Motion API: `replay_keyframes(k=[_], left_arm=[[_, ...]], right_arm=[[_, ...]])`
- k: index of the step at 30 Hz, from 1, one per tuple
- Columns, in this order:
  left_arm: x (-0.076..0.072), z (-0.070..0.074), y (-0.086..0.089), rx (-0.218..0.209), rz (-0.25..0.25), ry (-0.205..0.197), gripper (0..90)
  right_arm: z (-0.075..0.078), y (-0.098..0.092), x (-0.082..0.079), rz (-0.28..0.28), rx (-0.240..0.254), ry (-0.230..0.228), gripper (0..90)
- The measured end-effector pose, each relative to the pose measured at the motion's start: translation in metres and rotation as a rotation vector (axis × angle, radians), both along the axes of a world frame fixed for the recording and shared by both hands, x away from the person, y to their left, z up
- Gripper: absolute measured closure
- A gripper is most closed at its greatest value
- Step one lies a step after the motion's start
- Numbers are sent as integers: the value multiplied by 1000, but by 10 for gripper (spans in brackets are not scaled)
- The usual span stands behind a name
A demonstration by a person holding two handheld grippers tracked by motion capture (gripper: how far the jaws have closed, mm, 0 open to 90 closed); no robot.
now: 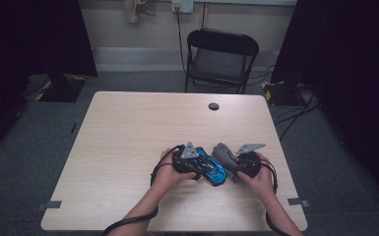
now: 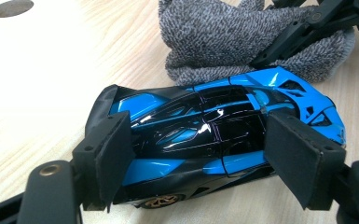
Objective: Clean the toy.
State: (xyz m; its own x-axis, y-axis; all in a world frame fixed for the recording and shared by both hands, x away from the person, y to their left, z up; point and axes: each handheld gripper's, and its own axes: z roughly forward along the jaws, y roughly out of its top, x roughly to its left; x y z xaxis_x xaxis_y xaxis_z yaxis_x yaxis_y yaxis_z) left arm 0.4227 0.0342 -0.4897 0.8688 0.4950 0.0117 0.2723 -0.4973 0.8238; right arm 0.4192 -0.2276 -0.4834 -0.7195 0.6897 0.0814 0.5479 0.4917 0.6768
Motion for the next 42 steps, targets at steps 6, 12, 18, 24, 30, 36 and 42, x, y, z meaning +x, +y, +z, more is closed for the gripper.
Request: replay_keyframes(k=[6, 12, 18, 24, 30, 36, 42], left_arm=[[0, 0, 0, 1, 1, 0, 236], [0, 0, 0, 7, -1, -4, 238], [0, 0, 0, 9, 0, -3, 238], [0, 0, 0, 10, 0, -5, 238], [-1, 1, -1, 18, 1, 0, 239], [-1, 1, -1, 17, 2, 0, 238], [-1, 2, -2, 21, 4, 1, 239]], right_arm=[[0, -3, -3, -1, 1, 1, 708], [1, -6, -7, 8, -4, 5, 707], [1, -11, -11, 14, 0, 8, 706], [0, -15, -16, 18, 0, 7, 705], [1, -19, -19, 23, 0, 12, 703], [0, -22, -22, 25, 10, 11, 702], [1, -25, -25, 21, -1, 23, 701]])
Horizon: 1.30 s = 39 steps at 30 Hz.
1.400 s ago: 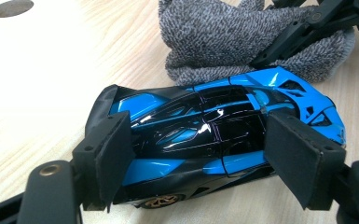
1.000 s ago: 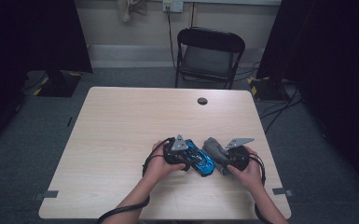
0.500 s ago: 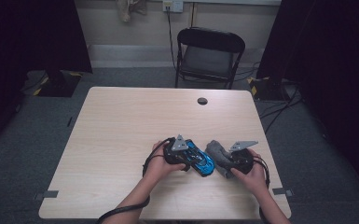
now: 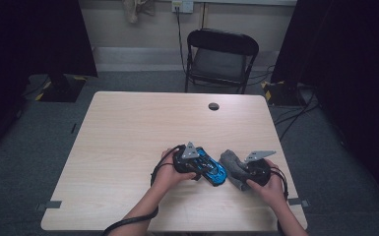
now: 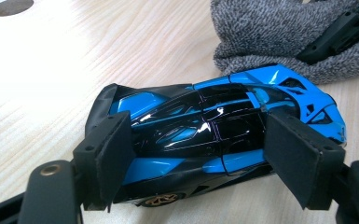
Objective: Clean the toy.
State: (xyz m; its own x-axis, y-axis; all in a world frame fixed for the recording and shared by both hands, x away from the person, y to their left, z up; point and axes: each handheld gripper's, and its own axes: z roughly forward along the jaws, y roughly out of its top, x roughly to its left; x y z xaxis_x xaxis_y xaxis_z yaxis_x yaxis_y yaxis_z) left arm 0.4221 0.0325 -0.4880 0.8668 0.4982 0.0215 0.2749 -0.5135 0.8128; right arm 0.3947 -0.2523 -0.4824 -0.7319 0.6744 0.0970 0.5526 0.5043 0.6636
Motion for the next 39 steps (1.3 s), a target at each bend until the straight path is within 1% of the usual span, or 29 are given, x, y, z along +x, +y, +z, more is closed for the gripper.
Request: replay_keyframes(k=[6, 11, 19, 24, 30, 33, 36, 39], left_arm=[[0, 1, 0, 7, -1, 3, 239], [0, 1, -1, 10, -1, 7, 239], [0, 2, -2, 14, 2, 11, 239], [0, 2, -1, 14, 2, 11, 239], [0, 2, -1, 13, 3, 11, 239], [0, 2, -2, 13, 3, 11, 239], [0, 2, -2, 19, 2, 12, 238], [1, 2, -3, 15, -2, 15, 224]], right_arm=[[1, -3, -4, 9, -8, 3, 701], [0, -7, -7, 13, 2, 4, 701], [2, -9, -12, 28, -20, 9, 701], [2, -12, -17, 26, -14, 8, 700], [3, -17, -20, 29, -21, 10, 700], [3, -19, -22, 27, -17, 10, 699], [4, -21, -22, 23, -20, 8, 698], [7, -23, -20, 13, -15, 5, 697]])
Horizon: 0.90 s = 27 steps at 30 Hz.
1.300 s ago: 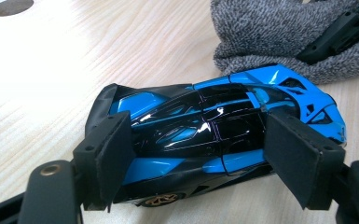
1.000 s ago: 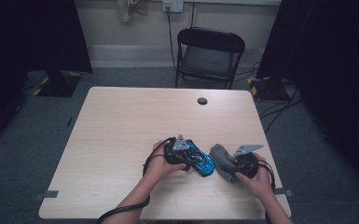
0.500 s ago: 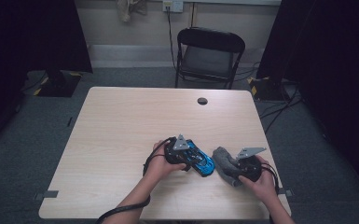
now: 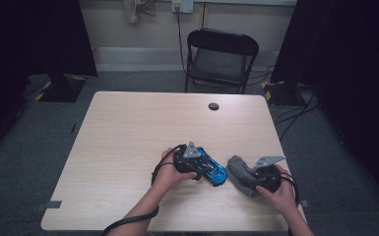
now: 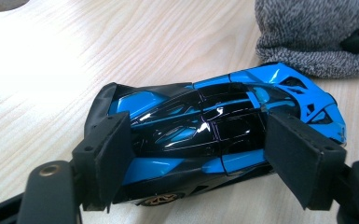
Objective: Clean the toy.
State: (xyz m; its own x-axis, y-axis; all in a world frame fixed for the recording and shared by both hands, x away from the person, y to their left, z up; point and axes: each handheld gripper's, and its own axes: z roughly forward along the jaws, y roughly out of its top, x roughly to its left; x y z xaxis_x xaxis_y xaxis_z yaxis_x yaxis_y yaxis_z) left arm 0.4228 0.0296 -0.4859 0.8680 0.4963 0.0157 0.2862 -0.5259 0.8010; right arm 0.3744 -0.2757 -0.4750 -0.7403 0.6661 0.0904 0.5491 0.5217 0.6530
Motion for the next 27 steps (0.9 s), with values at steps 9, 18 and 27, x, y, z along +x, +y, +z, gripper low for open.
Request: replay_keyframes(k=[9, 18, 27], left_arm=[[2, 2, 1, -11, -13, 32, 200], [-1, 11, 6, -19, -31, 36, 180], [-2, 22, 24, -27, -25, 53, 178]], right_arm=[[10, -5, 6, -19, 22, -9, 693], [16, -1, 11, -14, 35, -10, 693], [33, 5, 18, 0, 31, -28, 695]])
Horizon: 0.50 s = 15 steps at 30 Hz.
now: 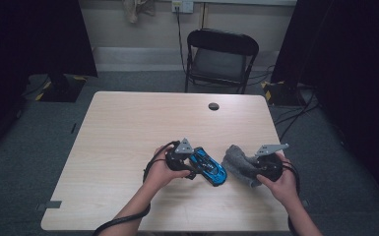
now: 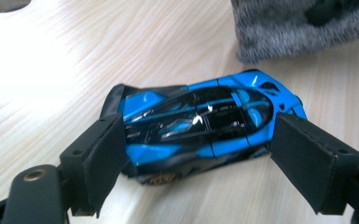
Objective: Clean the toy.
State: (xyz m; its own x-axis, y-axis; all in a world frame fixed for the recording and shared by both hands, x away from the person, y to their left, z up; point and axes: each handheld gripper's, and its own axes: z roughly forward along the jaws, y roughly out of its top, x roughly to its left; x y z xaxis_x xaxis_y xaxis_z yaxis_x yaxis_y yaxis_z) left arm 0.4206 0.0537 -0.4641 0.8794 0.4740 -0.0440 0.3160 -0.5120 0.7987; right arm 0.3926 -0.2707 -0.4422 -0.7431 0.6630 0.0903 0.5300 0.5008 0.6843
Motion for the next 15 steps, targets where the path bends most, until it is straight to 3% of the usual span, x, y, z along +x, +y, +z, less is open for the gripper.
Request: replay_keyframes(k=[7, 15], left_arm=[[-6, 8, 19, -12, 3, -4, 177], [-10, 22, 45, -40, 27, -31, 166]], right_arm=[[18, 14, 9, 24, 22, -18, 696], [32, 50, 17, 99, 27, -29, 696]])
